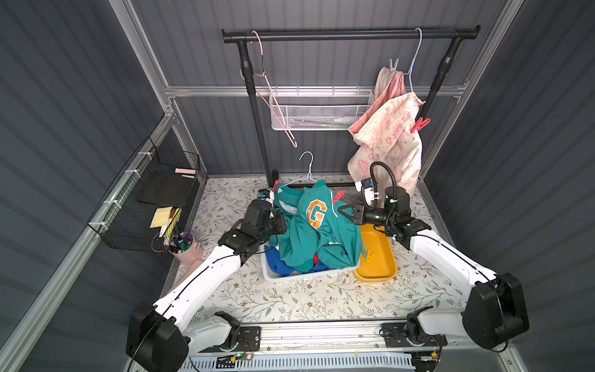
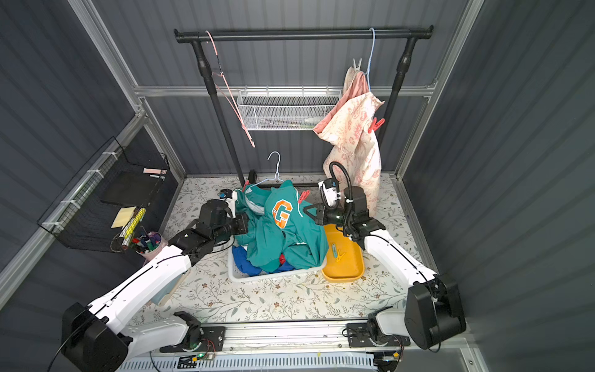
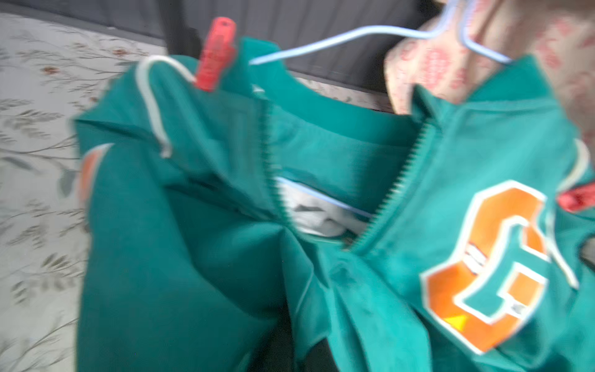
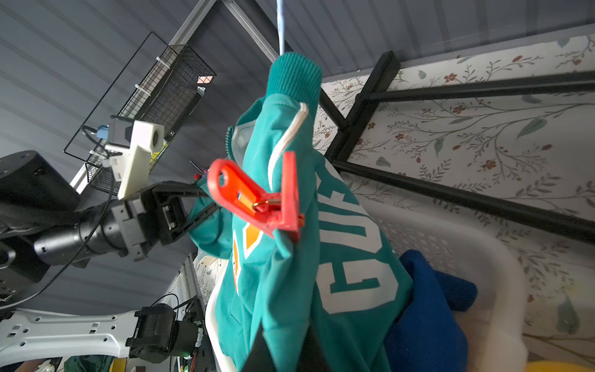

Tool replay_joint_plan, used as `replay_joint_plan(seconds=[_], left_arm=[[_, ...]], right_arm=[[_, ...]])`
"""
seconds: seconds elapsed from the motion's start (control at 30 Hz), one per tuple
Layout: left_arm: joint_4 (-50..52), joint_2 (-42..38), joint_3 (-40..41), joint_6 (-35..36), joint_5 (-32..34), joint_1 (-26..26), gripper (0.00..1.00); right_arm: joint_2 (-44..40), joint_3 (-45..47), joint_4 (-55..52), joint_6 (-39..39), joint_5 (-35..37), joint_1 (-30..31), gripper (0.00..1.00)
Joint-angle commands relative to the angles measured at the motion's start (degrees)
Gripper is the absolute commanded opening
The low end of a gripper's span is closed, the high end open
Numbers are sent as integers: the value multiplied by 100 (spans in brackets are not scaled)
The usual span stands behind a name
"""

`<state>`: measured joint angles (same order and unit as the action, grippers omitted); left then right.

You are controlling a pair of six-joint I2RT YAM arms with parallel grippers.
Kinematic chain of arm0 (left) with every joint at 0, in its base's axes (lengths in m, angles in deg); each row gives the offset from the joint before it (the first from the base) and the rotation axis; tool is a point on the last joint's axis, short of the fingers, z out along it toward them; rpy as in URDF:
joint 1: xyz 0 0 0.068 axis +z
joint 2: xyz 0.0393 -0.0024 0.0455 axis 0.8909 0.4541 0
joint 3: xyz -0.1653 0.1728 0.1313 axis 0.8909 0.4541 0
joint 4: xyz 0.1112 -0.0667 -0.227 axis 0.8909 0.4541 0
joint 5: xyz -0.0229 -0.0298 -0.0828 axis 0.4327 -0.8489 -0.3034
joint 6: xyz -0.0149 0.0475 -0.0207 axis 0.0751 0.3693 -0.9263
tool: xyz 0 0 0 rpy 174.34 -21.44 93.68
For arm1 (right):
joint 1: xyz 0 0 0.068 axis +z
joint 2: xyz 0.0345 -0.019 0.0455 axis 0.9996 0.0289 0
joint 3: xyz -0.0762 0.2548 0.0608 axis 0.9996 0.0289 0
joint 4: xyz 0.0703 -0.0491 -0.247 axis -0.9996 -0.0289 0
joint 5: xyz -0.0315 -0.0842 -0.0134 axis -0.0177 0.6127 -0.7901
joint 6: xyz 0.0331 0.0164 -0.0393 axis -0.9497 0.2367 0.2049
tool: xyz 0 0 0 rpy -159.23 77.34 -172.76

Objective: Remove the clothespins securing jackets to the hanger
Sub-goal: Adjust the jacket in the basket.

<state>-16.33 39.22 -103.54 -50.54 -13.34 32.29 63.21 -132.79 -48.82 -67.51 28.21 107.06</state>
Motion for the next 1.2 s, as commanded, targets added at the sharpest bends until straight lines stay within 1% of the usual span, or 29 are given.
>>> replay_joint_plan(seconds=[0.0, 0.23, 0.33, 0.5, 0.6, 0.63, 0.67, 0.73, 0.8, 0.83, 0.9, 1.0, 1.1, 1.17], left_arm=[[-573, 196, 233, -268, -431, -202, 0], [-1606, 493, 1472, -1031, -364, -203, 0], [-2120, 777, 1916, -1225, -393, -202, 0], [-2674, 1272, 2343, -1359, -253, -211, 0], [-2780, 1524, 2345, -1310, -225, -213, 0], [-2746, 1505, 2299, -1300, -235, -217, 4], [-2679, 1415, 2242, -1274, -213, -213, 15], [-2348, 1060, 2073, -1185, -5, -217, 49], [-1975, 580, 1922, -1105, 262, -217, 76], [-1851, 326, 1863, -1097, 321, -217, 85], [-1652, -114, 1769, -1102, 374, -214, 98], [-1314, -648, 1618, -1036, 357, -212, 99], [-894, -1149, 1453, -1017, 496, -216, 99], [-733, -1513, 1295, -830, 577, -212, 99]], right_arm=[[-172, -124, 121, 84, -190, -18, 0], [-225, -84, 26, 86, -222, 21, 0], [-238, -23, 28, 128, -192, 127, 0], [-209, 64, 19, 149, -78, 371, 0], [-213, 128, 23, 163, -30, 478, 0], [-218, 151, 17, 165, -12, 492, 0], [-237, 165, 9, 174, -2, 492, 0], [-283, 191, -46, 213, 11, 492, 0], [-326, 175, -169, 282, 33, 492, 0], [-349, 160, -237, 317, 37, 492, 0], [-367, 132, -339, 384, 37, 492, 0], [-376, 74, -458, 455, 42, 492, 0], [-400, 18, -534, 503, 34, 492, 0], [-418, -25, -599, 549, 34, 492, 0]])
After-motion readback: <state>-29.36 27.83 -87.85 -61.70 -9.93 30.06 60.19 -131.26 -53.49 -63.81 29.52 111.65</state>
